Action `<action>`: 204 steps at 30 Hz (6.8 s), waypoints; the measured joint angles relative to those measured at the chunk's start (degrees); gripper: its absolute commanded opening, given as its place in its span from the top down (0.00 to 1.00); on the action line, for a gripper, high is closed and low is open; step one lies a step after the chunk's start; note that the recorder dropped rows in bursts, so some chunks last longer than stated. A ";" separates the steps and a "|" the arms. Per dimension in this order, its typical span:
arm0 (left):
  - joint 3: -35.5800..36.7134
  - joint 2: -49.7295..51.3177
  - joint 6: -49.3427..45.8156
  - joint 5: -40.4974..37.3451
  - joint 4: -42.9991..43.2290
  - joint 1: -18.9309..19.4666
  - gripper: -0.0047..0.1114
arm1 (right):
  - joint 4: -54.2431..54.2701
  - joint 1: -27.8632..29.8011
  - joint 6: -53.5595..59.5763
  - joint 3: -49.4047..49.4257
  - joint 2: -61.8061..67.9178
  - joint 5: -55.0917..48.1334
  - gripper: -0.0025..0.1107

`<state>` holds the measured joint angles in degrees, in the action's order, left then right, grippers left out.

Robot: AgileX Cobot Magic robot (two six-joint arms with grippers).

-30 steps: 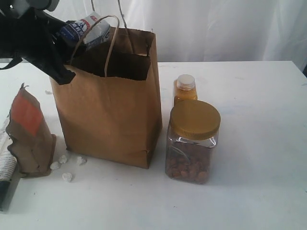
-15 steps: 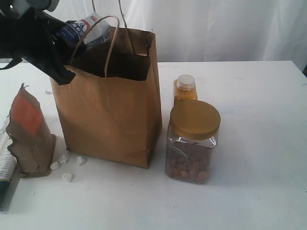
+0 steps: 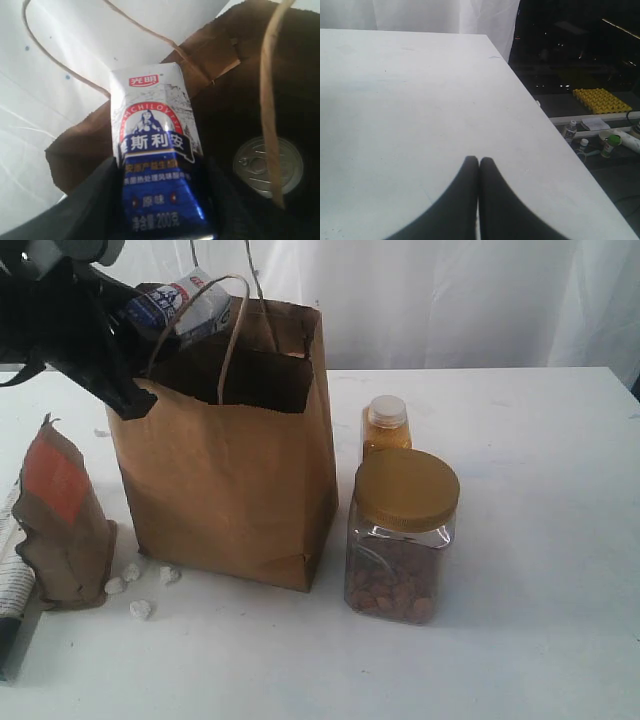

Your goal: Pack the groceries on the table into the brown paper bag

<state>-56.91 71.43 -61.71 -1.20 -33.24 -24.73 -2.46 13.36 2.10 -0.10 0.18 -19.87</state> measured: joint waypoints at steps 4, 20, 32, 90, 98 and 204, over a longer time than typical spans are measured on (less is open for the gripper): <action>0.00 0.00 0.00 -2.96 0.00 0.00 0.57 | 0.00 0.00 0.00 0.00 0.00 0.00 0.98; -0.18 -1.88 0.00 -4.39 -0.11 0.00 0.36 | 0.00 0.00 0.40 0.00 0.00 -0.10 0.98; -0.18 -20.31 0.00 1.20 -0.11 0.00 0.57 | 0.00 0.00 0.40 0.00 0.00 -0.10 0.98; 32.71 -65.18 62.52 -23.79 44.55 26.14 0.96 | 0.00 0.10 0.40 0.00 0.00 -0.10 0.98; 32.64 -71.09 70.28 -24.87 45.98 33.24 0.96 | 0.00 0.10 0.40 0.00 -0.02 -0.10 0.98; 12.45 6.91 41.39 -7.28 6.88 20.88 0.96 | 0.00 0.10 0.40 0.00 -0.02 -0.10 0.98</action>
<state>-44.46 78.34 -20.32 -8.48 -26.36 -3.85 -2.46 13.46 2.50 -0.10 0.16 -19.97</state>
